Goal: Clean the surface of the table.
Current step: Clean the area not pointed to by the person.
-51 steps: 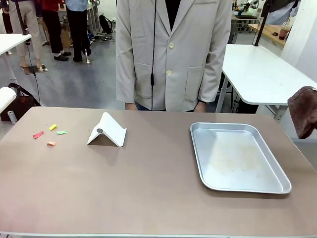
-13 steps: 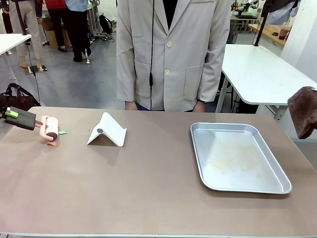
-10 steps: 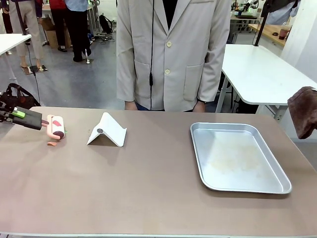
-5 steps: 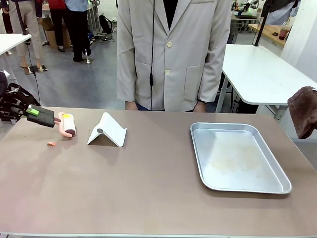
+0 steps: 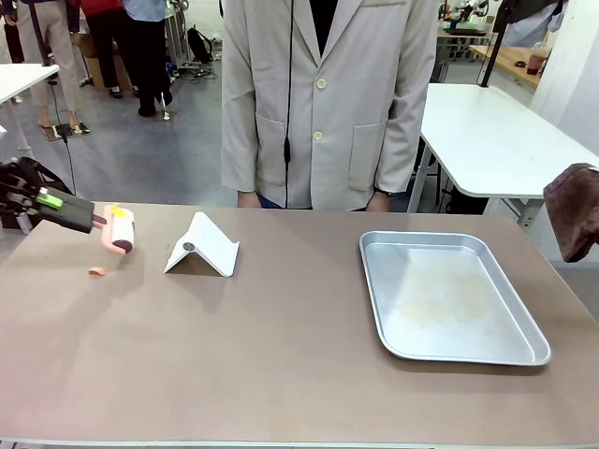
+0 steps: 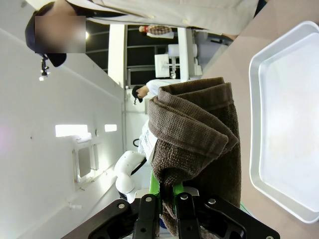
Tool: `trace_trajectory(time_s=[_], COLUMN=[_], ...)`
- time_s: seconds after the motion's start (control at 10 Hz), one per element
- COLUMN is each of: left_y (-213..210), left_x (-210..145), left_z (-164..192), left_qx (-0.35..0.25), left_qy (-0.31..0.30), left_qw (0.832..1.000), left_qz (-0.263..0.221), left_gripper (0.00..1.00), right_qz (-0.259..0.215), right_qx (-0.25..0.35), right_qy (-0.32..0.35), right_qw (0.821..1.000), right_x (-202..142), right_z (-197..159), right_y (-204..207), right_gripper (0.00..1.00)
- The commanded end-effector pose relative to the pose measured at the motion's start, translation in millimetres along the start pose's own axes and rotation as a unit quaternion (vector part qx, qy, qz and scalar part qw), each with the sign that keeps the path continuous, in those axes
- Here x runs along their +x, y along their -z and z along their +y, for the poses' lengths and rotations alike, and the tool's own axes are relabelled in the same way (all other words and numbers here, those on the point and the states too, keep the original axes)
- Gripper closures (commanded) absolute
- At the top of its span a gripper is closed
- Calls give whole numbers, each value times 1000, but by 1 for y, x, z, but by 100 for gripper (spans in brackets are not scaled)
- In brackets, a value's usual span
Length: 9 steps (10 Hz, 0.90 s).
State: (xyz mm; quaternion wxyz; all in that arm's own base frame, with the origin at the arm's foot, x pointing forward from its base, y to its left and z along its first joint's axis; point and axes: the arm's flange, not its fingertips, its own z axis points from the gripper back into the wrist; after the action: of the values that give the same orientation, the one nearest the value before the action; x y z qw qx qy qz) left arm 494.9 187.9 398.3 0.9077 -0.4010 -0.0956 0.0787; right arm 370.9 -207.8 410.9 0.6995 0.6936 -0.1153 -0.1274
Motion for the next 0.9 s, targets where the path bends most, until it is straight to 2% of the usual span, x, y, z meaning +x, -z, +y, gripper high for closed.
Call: trace_trajectory(time_s=[0.0, 0.2, 0.4, 0.5, 0.6, 0.8], left_y=[-50, -102, -140, -151, -160, -163], left_x=[-30, -67, -106, -122, -134, -144], left_z=[-2, 11, 38, 50, 62, 81], left_qx=[-42, -80, -83, -84, -71, -72], left_qy=[23, 27, 20, 18, 14, -1], left_qw=[999, 996, 996, 996, 997, 997], left_qz=[-17, -1, 3, 5, -29, -23], left_gripper=[97, 97, 97, 97, 97, 97], right_qz=[0, 0, 0, 0, 0, 0], right_qx=[-3, -3, -3, -3, -3, -3], right_qy=[8, 8, 8, 8, 8, 8], right_qw=[1000, 1000, 1000, 1000, 1000, 1000], right_x=[-1, -1, -1, -1, -1, -1], right_z=[6, 6, 6, 6, 6, 6], right_y=[0, 0, 0, 0, 0, 0], right_gripper=[89, 89, 89, 89, 89, 89])
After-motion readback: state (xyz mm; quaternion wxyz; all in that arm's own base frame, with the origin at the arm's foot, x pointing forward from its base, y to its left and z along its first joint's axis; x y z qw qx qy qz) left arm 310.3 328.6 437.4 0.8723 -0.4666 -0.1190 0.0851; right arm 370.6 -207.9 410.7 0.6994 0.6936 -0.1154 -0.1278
